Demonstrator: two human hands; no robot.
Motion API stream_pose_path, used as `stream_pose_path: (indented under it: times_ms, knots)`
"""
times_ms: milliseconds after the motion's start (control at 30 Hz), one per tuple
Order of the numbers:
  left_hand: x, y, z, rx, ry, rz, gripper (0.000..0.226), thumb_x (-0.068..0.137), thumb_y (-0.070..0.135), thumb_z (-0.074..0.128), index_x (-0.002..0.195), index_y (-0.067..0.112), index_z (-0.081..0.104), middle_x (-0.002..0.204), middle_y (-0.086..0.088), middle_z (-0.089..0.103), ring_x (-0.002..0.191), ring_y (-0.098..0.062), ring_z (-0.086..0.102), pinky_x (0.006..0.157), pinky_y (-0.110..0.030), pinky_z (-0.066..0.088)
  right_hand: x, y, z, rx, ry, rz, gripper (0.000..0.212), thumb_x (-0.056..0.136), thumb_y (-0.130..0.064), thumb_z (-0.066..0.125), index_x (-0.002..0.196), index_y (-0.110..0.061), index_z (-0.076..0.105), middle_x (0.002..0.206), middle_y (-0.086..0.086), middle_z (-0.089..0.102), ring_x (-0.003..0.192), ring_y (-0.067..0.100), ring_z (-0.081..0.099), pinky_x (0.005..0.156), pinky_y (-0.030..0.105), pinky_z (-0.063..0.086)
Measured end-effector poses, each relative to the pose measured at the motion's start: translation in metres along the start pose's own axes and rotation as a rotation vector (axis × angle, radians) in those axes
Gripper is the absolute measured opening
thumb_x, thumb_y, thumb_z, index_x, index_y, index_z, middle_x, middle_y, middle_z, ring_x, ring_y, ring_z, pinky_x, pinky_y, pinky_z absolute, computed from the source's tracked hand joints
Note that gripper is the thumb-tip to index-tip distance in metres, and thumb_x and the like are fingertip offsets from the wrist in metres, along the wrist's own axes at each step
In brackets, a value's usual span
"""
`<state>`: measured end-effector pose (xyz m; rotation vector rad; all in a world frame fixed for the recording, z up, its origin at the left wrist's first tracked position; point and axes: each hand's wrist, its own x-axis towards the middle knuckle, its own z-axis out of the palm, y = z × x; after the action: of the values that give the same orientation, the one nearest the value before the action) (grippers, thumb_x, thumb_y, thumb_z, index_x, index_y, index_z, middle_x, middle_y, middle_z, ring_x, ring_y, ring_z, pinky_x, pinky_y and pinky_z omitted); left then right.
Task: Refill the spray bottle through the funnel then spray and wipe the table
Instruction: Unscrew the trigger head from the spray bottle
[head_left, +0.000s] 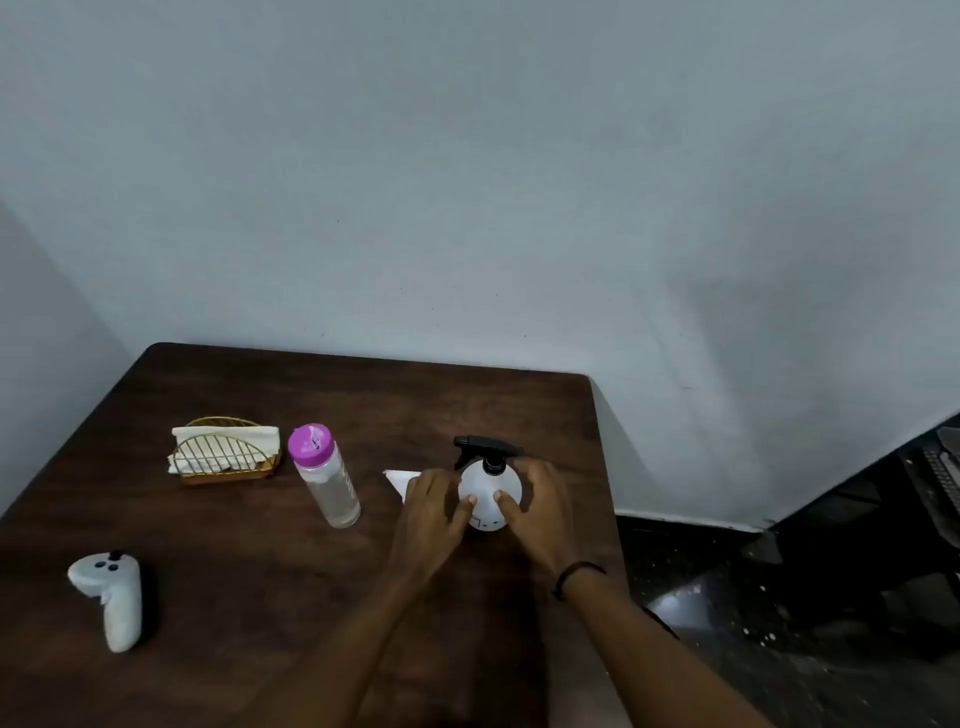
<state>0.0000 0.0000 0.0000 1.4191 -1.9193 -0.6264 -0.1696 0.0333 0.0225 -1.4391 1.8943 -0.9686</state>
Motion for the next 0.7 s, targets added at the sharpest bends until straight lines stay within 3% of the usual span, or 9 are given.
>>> stream_pose_path:
  times_ms: [100, 233, 333, 400, 467, 567, 700]
  knots:
    - [0.005, 0.007, 0.007, -0.048, -0.026, -0.102, 0.04, 0.09, 0.045, 0.063, 0.12, 0.019, 0.06, 0.116, 0.008, 0.059, 0.111, -0.009, 0.05, 0.095, -0.03, 0.044, 0.006, -0.009, 0.001, 0.123, 0.045, -0.005, 0.038, 0.076, -0.042, 0.073, 0.11, -0.034, 0.057, 0.112, -0.009, 0.062, 0.106, 0.013, 0.06, 0.086, 0.034, 0.057]
    - [0.007, 0.019, 0.018, -0.181, -0.012, -0.205, 0.056, 0.085, 0.057, 0.053, 0.131, 0.025, 0.056, 0.126, 0.015, 0.057, 0.12, -0.003, 0.049, 0.098, -0.025, 0.042, 0.01, -0.014, 0.009, 0.245, 0.035, 0.09, 0.043, 0.074, -0.041, 0.077, 0.111, -0.03, 0.059, 0.114, -0.008, 0.063, 0.109, 0.011, 0.059, 0.086, 0.032, 0.056]
    - [0.011, 0.027, 0.024, -0.26, -0.009, -0.226, 0.033, 0.087, 0.042, 0.055, 0.118, 0.035, 0.061, 0.116, 0.018, 0.065, 0.111, -0.003, 0.058, 0.094, -0.032, 0.051, 0.012, -0.015, 0.017, 0.338, 0.049, 0.106, 0.042, 0.072, -0.044, 0.078, 0.108, -0.031, 0.061, 0.111, -0.005, 0.066, 0.104, 0.012, 0.064, 0.084, 0.038, 0.058]
    - [0.013, 0.028, 0.029, -0.229, -0.012, -0.214, 0.025, 0.086, 0.035, 0.051, 0.108, 0.034, 0.062, 0.107, 0.015, 0.068, 0.103, -0.004, 0.061, 0.086, -0.036, 0.055, 0.014, -0.019, 0.022, 0.373, 0.048, 0.1, 0.041, 0.074, -0.043, 0.079, 0.109, -0.034, 0.06, 0.112, -0.006, 0.066, 0.103, 0.011, 0.065, 0.083, 0.034, 0.058]
    - [0.015, 0.026, 0.034, -0.19, 0.0, -0.22, 0.028, 0.085, 0.033, 0.044, 0.107, 0.034, 0.061, 0.105, 0.015, 0.068, 0.101, -0.006, 0.062, 0.081, -0.037, 0.056, 0.014, -0.024, 0.026, 0.376, 0.074, 0.091, 0.039, 0.077, -0.037, 0.08, 0.11, -0.034, 0.06, 0.112, -0.01, 0.065, 0.102, 0.005, 0.063, 0.083, 0.024, 0.055]
    - [0.015, 0.023, 0.038, -0.185, -0.013, -0.234, 0.026, 0.087, 0.03, 0.043, 0.106, 0.035, 0.061, 0.103, 0.015, 0.068, 0.099, -0.009, 0.063, 0.077, -0.037, 0.057, 0.014, -0.026, 0.029, 0.383, 0.142, 0.065, 0.034, 0.076, -0.035, 0.08, 0.105, -0.032, 0.063, 0.106, -0.011, 0.067, 0.097, 0.005, 0.065, 0.082, 0.027, 0.056]
    - [0.01, 0.025, 0.038, -0.072, -0.004, -0.159, 0.037, 0.083, 0.031, 0.039, 0.109, 0.023, 0.064, 0.105, 0.01, 0.068, 0.103, -0.012, 0.059, 0.079, -0.036, 0.055, 0.012, -0.023, 0.022, 0.367, 0.156, 0.051, 0.029, 0.077, -0.026, 0.082, 0.099, -0.022, 0.064, 0.099, -0.006, 0.069, 0.09, 0.004, 0.065, 0.077, 0.024, 0.053]
